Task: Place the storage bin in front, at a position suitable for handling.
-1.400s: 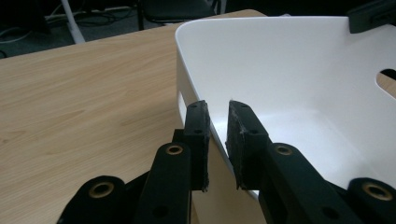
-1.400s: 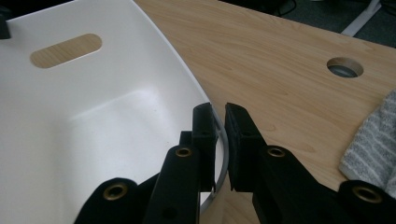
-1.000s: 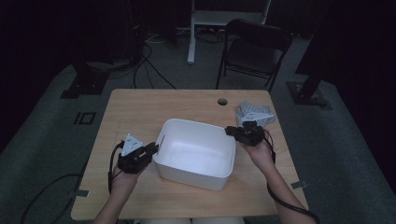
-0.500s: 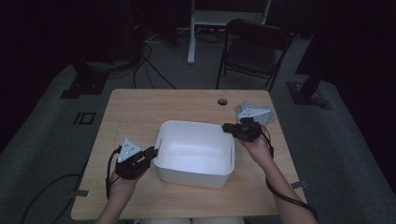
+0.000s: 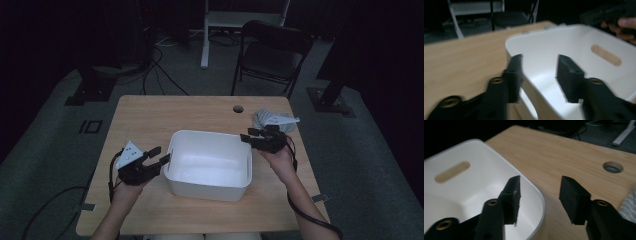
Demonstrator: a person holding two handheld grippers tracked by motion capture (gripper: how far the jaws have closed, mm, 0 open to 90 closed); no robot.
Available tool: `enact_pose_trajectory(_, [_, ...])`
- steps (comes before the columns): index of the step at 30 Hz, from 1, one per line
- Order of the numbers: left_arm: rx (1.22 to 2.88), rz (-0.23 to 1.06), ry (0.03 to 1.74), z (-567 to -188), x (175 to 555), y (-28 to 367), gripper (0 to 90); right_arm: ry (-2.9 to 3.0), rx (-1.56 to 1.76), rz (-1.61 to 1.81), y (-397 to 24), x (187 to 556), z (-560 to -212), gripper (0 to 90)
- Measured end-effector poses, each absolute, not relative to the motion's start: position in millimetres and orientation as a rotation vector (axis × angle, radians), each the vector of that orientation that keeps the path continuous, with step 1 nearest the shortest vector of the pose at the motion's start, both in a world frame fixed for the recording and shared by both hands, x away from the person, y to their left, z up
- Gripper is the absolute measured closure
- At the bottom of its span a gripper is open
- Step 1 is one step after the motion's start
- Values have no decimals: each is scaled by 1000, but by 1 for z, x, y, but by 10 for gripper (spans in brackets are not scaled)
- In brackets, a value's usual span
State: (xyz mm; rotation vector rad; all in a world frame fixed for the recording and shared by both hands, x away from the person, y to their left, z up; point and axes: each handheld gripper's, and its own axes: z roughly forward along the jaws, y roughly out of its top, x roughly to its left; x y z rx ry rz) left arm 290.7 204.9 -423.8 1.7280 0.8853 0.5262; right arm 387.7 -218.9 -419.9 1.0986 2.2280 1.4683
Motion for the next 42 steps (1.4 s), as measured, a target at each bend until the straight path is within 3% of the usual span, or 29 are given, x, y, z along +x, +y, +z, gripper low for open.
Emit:
enact_pose_trajectory(9, [1693,514,893,-426,333,207,390,2196,1232,1484,-226,356,-429,446])
enact_pose_trajectory(17, [1739,487,898,-435,362,198,393,2176,1267,1464,-225,343,-436,448])
enact_pose_trajectory(37, [1839,426,937,-448,387,182,750,2185,1299,1374,-213,344,-443,604])
enact_pose_trajectory(42, [1857,470,967,-445,383,180,767,2178,1298,1338,-209,346,-440,642])
